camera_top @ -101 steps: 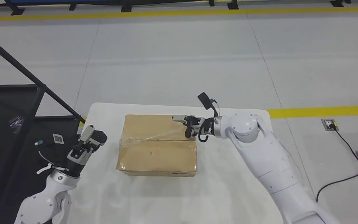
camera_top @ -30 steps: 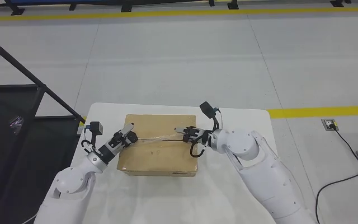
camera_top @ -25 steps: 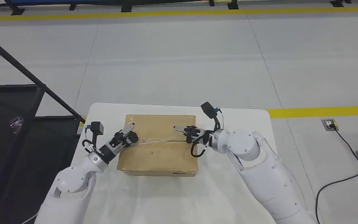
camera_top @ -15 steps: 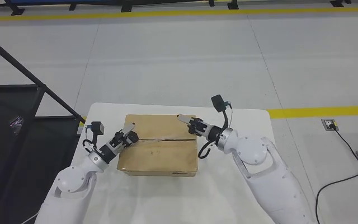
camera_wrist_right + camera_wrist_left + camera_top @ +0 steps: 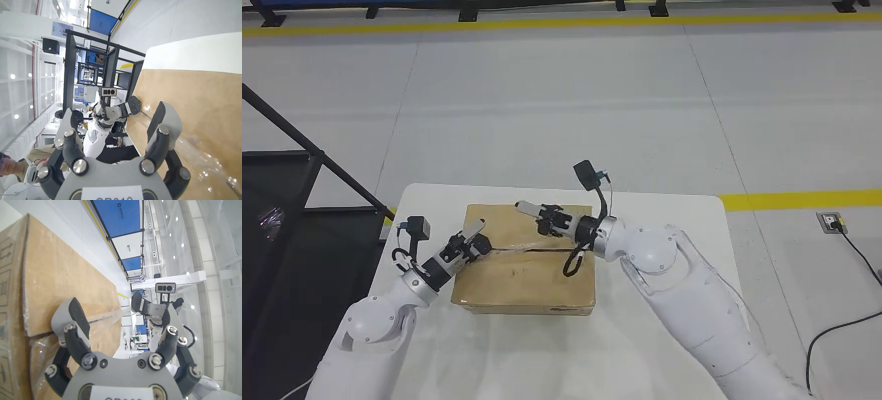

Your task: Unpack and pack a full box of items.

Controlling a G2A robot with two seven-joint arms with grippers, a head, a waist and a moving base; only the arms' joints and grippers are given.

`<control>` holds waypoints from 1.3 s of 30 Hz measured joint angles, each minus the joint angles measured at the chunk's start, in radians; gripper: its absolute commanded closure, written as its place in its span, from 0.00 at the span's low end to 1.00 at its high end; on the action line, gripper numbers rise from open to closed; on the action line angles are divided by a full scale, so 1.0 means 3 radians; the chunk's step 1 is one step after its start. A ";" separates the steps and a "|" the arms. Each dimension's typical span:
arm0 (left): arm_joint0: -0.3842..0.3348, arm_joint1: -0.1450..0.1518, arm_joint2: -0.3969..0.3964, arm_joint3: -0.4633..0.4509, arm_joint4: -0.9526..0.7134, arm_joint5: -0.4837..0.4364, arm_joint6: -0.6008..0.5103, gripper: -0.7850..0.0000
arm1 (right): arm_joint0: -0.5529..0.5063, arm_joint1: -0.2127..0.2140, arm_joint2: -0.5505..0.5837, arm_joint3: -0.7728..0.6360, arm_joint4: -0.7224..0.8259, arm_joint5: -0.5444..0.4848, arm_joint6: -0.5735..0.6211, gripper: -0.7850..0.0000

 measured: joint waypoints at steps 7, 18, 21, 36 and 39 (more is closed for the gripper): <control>-0.0016 -0.0002 0.0019 0.0010 -0.0027 -0.0006 0.0008 0.00 | 0.0393 -0.0164 -0.0323 0.0632 0.0199 0.0070 0.0376 0.12; -0.0045 0.0003 0.0029 0.0038 -0.0040 -0.0010 -0.0012 0.00 | 0.0484 -0.0219 -0.0412 0.0923 0.0134 0.0091 0.0643 0.41; -0.0048 0.0003 0.0036 0.0037 -0.0037 -0.0013 -0.0012 0.00 | 0.0468 -0.0227 -0.0420 0.0938 0.0110 0.0061 0.0666 0.41; 0.0015 0.0015 0.0006 -0.0026 -0.0043 -0.0025 0.0000 0.00 | 0.0256 -0.0098 -0.0190 0.0701 -0.0231 0.0258 0.0795 0.33; 0.0030 0.0017 0.0003 -0.0048 -0.0042 -0.0025 0.0006 0.00 | 0.0180 -0.0054 -0.0109 0.0612 -0.0307 0.0338 0.0821 0.33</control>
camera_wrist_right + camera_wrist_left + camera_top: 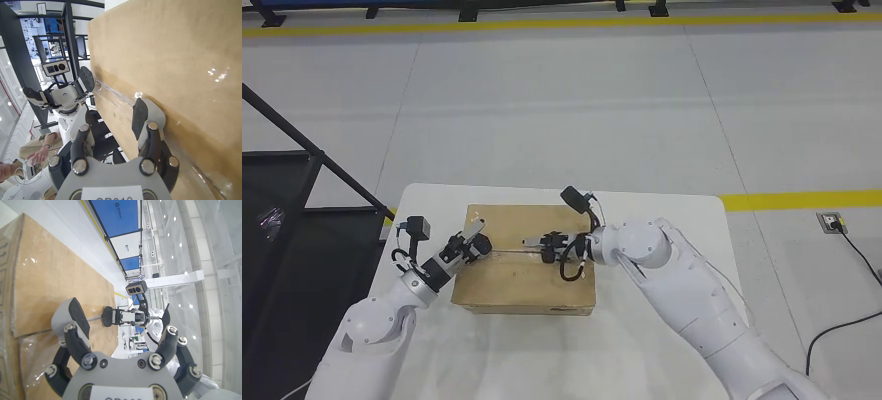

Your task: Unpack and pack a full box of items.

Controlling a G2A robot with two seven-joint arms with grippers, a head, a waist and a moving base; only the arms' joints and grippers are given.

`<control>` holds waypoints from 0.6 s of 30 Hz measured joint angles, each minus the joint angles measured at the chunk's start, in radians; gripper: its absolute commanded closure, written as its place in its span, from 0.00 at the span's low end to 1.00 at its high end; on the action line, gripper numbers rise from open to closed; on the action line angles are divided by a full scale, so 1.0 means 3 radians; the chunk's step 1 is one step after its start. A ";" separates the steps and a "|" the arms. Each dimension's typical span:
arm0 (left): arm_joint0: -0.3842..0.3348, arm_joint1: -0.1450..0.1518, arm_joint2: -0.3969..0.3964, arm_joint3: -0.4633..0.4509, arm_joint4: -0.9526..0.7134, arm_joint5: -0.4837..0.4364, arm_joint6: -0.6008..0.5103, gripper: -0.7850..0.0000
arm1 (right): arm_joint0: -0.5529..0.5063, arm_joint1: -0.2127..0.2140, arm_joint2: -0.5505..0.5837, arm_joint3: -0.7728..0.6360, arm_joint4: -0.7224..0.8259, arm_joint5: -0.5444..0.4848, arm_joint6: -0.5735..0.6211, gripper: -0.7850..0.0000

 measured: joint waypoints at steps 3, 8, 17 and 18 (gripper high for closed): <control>0.0018 0.0004 -0.0015 -0.0020 -0.0005 -0.0005 0.0001 0.00 | -0.0088 0.0047 0.0098 -0.0096 -0.0066 0.0052 0.0003 0.33; 0.0048 0.0011 -0.0044 -0.0038 -0.0012 -0.0011 -0.0001 0.00 | -0.0258 0.0130 0.0297 -0.0289 -0.0147 0.0122 -0.0002 0.30; 0.0072 0.0018 -0.0062 -0.0011 -0.0008 -0.0021 0.0005 0.00 | -0.0539 0.0245 0.0587 -0.0653 -0.0213 0.0182 0.0036 0.22; 0.0073 0.0018 -0.0060 -0.0006 -0.0008 -0.0022 0.0005 0.00 | -0.0559 0.0252 0.0605 -0.0682 -0.0216 0.0189 0.0037 0.20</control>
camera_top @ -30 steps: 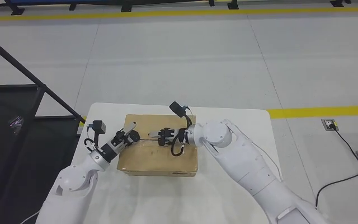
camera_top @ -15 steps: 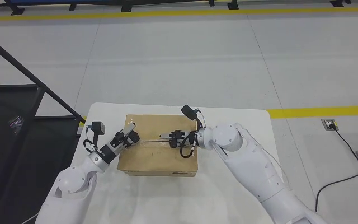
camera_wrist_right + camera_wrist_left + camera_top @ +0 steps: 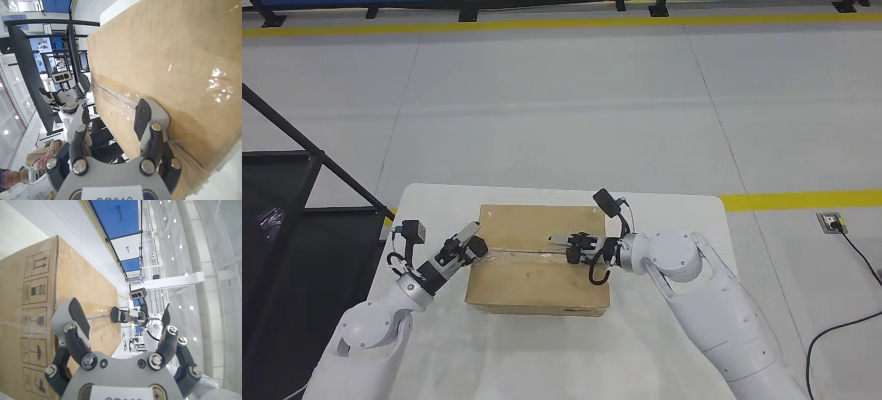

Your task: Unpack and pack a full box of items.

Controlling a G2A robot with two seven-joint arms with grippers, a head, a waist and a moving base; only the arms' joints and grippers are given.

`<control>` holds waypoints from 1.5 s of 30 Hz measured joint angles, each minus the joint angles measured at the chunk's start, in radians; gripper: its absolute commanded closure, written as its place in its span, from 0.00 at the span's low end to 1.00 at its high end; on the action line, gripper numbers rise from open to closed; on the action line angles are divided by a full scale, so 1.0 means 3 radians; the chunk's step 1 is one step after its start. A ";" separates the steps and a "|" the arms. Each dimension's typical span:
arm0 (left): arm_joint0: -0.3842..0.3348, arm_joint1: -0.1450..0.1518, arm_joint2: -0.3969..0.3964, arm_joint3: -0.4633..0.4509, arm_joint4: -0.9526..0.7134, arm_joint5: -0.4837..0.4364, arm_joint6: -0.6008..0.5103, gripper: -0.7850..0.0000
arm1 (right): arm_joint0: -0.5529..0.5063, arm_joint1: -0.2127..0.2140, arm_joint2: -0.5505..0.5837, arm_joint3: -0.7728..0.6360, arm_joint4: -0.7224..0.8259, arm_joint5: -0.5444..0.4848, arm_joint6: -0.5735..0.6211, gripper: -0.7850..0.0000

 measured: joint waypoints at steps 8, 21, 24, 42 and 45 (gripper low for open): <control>0.0015 0.0003 -0.0001 -0.0015 -0.0022 -0.0019 -0.0007 0.00 | -0.0112 0.0037 0.0090 -0.0168 0.0007 0.0013 -0.0031 0.13; -0.0011 0.0003 0.0039 0.0060 -0.0017 -0.0017 -0.0016 0.00 | -0.0321 0.0116 0.0287 -0.0470 -0.0060 0.0152 -0.0078 0.09; -0.0018 0.0003 0.0043 0.0071 -0.0027 -0.0023 -0.0022 0.00 | -0.0392 0.0138 0.0346 -0.0551 -0.0070 0.0187 -0.0077 0.06; 0.0148 0.0063 -0.0369 0.0001 -0.0244 -0.0124 -0.0034 0.00 | -0.0573 0.0166 0.0361 -0.0820 0.0176 -0.0244 -0.0226 0.03; 0.0218 0.0074 -0.0452 0.0017 -0.0289 -0.0149 -0.0030 0.00 | -0.0303 0.0100 0.0121 -0.0528 0.0245 -0.0233 -0.0252 0.00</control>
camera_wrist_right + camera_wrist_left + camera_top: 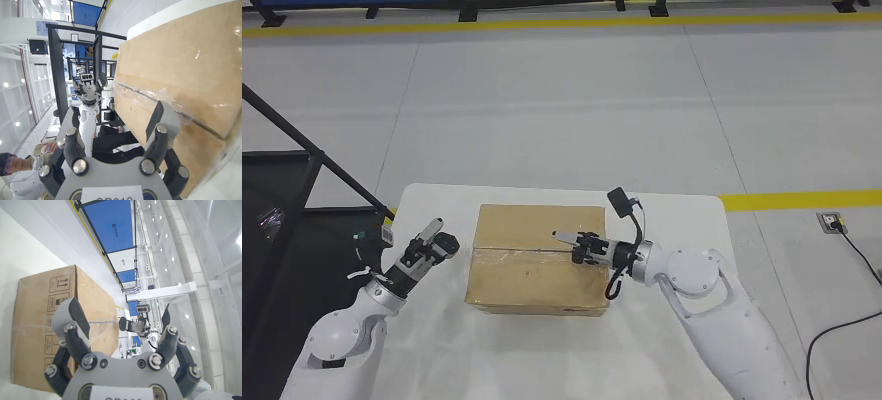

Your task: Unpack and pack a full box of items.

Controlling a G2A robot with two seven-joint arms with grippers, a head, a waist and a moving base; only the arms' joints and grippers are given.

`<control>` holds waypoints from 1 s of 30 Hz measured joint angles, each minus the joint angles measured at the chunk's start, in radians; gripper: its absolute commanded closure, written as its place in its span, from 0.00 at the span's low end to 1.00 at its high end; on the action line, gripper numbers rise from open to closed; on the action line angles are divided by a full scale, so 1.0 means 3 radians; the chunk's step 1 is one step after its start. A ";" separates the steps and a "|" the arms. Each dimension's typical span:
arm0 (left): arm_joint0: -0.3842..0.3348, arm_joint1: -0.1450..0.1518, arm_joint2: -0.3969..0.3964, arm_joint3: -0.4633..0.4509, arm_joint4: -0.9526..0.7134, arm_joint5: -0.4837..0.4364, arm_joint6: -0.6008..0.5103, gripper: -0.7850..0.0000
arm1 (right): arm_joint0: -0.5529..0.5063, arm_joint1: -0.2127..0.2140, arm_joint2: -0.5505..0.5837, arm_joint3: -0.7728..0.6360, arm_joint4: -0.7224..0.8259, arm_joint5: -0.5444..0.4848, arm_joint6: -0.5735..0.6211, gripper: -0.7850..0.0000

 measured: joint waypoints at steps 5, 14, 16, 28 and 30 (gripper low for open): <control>0.0107 0.0013 -0.0118 0.0032 -0.0098 -0.0049 0.0010 0.00 | 0.0440 -0.0127 -0.0364 0.0572 0.0153 0.0010 0.0050 0.00; 0.0183 0.0031 -0.0230 0.0053 -0.0178 -0.0072 -0.0021 0.00 | 0.0866 -0.0367 -0.0878 0.1237 0.0410 -0.0276 0.0085 0.00; 0.0191 0.0033 -0.0237 0.0054 -0.0179 -0.0074 -0.0021 0.00 | 0.0934 -0.0427 -0.0984 0.1327 0.0444 -0.0325 0.0062 0.00; 0.0257 0.0049 -0.0315 0.0105 -0.0250 -0.0121 -0.0072 0.00 | 0.1290 -0.0787 -0.1396 0.1966 0.0713 -0.0637 -0.0064 0.00; 0.0262 0.0051 -0.0327 0.0122 -0.0266 -0.0124 -0.0084 0.00 | 0.1326 -0.0835 -0.1424 0.2053 0.0756 -0.0714 -0.0079 0.00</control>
